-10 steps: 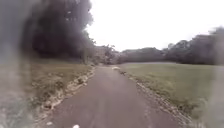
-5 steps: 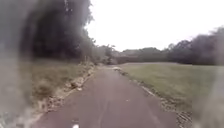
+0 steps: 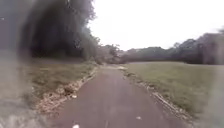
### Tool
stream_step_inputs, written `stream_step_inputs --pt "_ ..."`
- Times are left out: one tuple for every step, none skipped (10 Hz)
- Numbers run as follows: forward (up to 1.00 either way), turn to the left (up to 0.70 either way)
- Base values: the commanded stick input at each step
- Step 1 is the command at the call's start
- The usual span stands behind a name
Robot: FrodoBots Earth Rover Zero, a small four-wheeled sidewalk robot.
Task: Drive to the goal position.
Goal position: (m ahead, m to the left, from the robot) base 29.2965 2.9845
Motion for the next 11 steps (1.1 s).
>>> stream_step_inputs --pt "1.00 0.00" --pt "1.00 0.00" --pt "1.00 0.00" --pt "1.00 0.00" --pt "1.00 0.00" --pt "1.00 0.00" --pt "1.00 -0.01" --pt "1.00 -0.04" --pt "1.00 -0.08" --pt "1.00 -0.21" --pt "1.00 -0.22"
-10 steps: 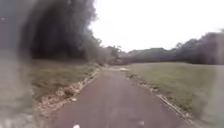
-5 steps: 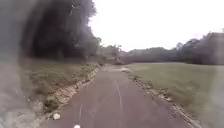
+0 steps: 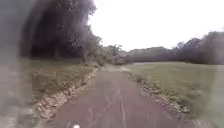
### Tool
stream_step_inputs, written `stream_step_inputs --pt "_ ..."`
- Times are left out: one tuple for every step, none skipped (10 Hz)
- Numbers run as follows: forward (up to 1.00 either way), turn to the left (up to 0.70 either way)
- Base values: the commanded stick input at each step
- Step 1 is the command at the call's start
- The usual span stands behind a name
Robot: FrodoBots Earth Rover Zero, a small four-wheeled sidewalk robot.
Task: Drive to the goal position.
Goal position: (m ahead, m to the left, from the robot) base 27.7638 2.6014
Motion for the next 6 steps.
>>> stream_step_inputs --pt "1.00 0.00" --pt "1.00 0.00" --pt "1.00 0.00" --pt "1.00 0.00" --pt "1.00 0.00" --pt "1.00 0.00"
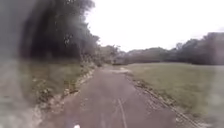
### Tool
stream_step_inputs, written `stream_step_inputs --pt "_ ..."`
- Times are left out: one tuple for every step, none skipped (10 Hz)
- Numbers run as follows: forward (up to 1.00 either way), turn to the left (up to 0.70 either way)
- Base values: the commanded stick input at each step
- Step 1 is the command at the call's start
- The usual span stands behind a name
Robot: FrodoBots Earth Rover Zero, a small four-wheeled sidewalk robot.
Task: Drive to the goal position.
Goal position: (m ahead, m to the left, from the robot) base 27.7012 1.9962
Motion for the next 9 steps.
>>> stream_step_inputs --pt "1.00 0.00" --pt "1.00 0.00" --pt "1.00 0.00" --pt "1.00 0.00" --pt "1.00 0.00" --pt "1.00 0.00" --pt "1.00 0.00" --pt "1.00 0.00" --pt "1.00 0.00"
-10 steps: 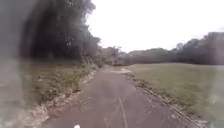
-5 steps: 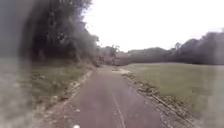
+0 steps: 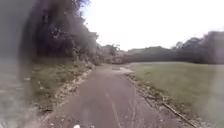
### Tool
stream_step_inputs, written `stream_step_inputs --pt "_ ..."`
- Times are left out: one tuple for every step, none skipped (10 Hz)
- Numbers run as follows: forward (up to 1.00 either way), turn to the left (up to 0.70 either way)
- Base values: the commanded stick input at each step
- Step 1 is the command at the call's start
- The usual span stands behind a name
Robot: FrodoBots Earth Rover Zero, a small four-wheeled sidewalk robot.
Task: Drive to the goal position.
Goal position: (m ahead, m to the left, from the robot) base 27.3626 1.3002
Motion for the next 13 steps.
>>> stream_step_inputs --pt "1.00 0.00" --pt "1.00 0.00" --pt "1.00 0.00" --pt "1.00 0.00" --pt "1.00 0.00" --pt "1.00 0.00" --pt "1.00 0.00" --pt "1.00 0.00" --pt "1.00 0.00" --pt "1.00 0.00" --pt "1.00 0.00" --pt "1.00 0.00" --pt "1.00 0.00"
